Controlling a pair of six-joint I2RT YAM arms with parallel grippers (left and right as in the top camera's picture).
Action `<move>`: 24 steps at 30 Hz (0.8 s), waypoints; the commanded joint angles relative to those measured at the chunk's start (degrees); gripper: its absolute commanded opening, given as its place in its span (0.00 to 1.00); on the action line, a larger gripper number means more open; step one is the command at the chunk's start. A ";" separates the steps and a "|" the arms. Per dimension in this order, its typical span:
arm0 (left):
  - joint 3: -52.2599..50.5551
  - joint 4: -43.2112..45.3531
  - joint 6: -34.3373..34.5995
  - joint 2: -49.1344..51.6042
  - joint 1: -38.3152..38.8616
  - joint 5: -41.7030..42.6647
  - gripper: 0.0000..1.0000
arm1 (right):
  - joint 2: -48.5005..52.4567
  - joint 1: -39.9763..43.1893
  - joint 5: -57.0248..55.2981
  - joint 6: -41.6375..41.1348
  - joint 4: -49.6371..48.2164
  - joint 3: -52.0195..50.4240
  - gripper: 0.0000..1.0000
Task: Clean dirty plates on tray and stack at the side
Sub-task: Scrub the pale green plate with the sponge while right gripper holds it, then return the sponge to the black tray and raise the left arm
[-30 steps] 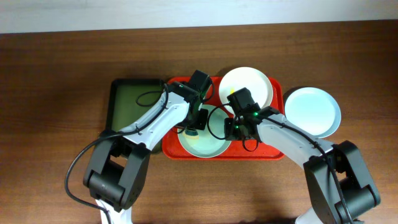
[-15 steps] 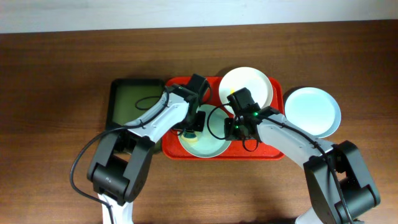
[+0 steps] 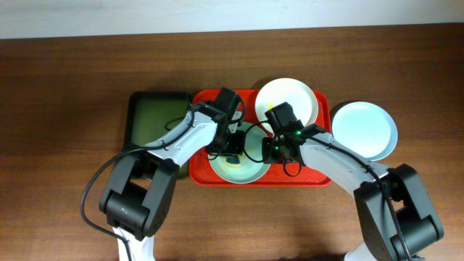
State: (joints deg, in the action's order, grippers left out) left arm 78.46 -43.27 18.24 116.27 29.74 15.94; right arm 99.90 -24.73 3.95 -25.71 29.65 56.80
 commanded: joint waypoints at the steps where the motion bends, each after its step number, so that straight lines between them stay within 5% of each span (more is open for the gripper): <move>1: 2.71 -3.06 -1.62 -3.67 -3.04 4.44 0.00 | -0.11 -0.26 1.01 0.13 -0.02 0.44 0.04; 11: 3.80 -13.03 -1.62 -13.92 -15.02 -23.28 0.00 | -0.11 -0.26 1.01 0.11 -0.04 0.44 0.04; 24: 0.33 -12.59 -1.62 -5.75 -21.66 -24.76 0.00 | -0.11 -0.26 1.01 0.13 -0.04 0.44 0.04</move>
State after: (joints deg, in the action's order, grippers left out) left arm 78.83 -55.81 17.54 110.21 8.56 -7.86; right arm 99.90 -24.73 4.25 -25.74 29.54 56.80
